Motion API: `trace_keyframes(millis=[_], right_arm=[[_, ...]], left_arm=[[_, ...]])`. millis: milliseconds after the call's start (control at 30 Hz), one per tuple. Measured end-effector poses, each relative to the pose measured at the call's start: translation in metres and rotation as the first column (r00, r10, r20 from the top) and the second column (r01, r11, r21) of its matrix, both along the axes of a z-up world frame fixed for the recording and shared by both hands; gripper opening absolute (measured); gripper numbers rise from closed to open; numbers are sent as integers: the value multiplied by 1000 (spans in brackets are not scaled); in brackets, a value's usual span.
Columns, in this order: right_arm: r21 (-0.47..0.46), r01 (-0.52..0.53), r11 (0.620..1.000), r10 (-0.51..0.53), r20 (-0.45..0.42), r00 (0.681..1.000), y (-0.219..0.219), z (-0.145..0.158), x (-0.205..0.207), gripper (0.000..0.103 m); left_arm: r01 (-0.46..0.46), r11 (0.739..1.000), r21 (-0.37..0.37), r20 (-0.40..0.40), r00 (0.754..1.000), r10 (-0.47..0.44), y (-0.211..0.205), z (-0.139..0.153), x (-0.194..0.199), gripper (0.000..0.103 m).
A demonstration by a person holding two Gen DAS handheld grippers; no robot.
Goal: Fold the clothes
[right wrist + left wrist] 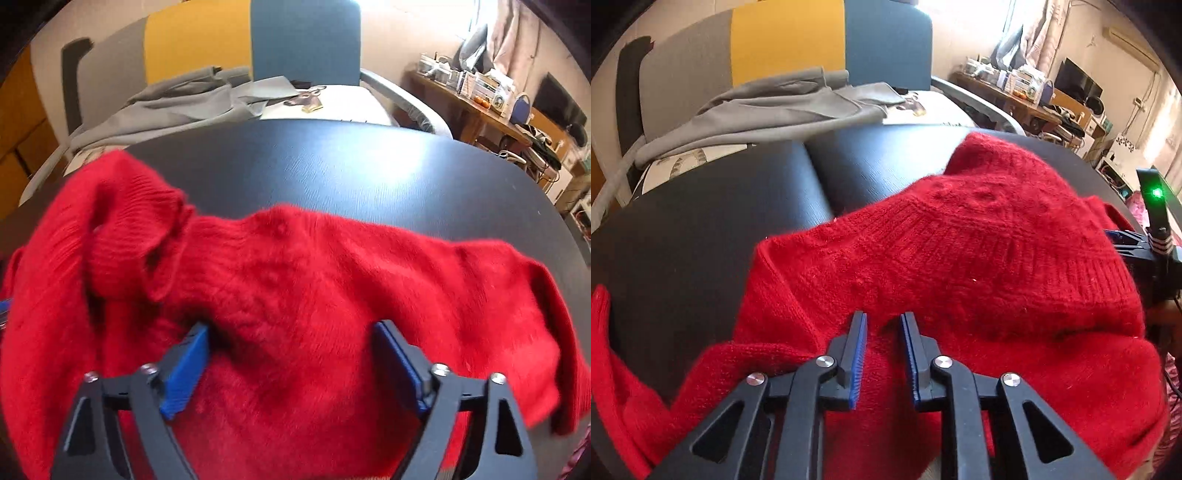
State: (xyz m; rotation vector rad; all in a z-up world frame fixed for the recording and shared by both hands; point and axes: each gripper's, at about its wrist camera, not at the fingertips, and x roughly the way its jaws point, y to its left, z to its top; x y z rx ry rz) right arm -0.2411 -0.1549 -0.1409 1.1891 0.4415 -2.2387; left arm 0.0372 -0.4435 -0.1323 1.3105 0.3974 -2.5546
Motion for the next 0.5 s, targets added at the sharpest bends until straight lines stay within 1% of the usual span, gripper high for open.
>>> trace_keyframes(millis=[33, 167, 267, 400, 433, 467, 500], right_arm=[[-5, 7, 1000, -7, -1, 1000, -5, -2, -11, 94], [-11, 27, 1000, -27, -3, 1000, -31, -2, -48, 97], [-20, 31, 999, -31, -13, 999, -62, -2, -76, 102], [-23, 27, 999, -28, -8, 1000, -85, -1, -101, 103], [-21, 18, 1000, -18, 6, 1000, -86, 1, -103, 102], [-18, 6, 1000, -6, 21, 1000, -88, 2, -105, 99], [-31, -16, 999, 17, 50, 999, -84, 8, -102, 88]], left_arm=[[-7, 1000, -3, -6, 1000, 7, -8, 0, -6, 19], [-18, 996, -82, 3, 1000, 18, -39, 0, -34, 19], [-29, 991, -131, 11, 999, 31, -68, 1, -57, 20], [-87, 991, -103, 40, 995, 91, -113, 6, -82, 20], [-101, 990, -96, 47, 993, 106, -124, 7, -89, 20], [-118, 989, -90, 56, 991, 123, -134, 9, -94, 20], [-143, 986, -90, 69, 986, 149, -138, 13, -91, 25]])
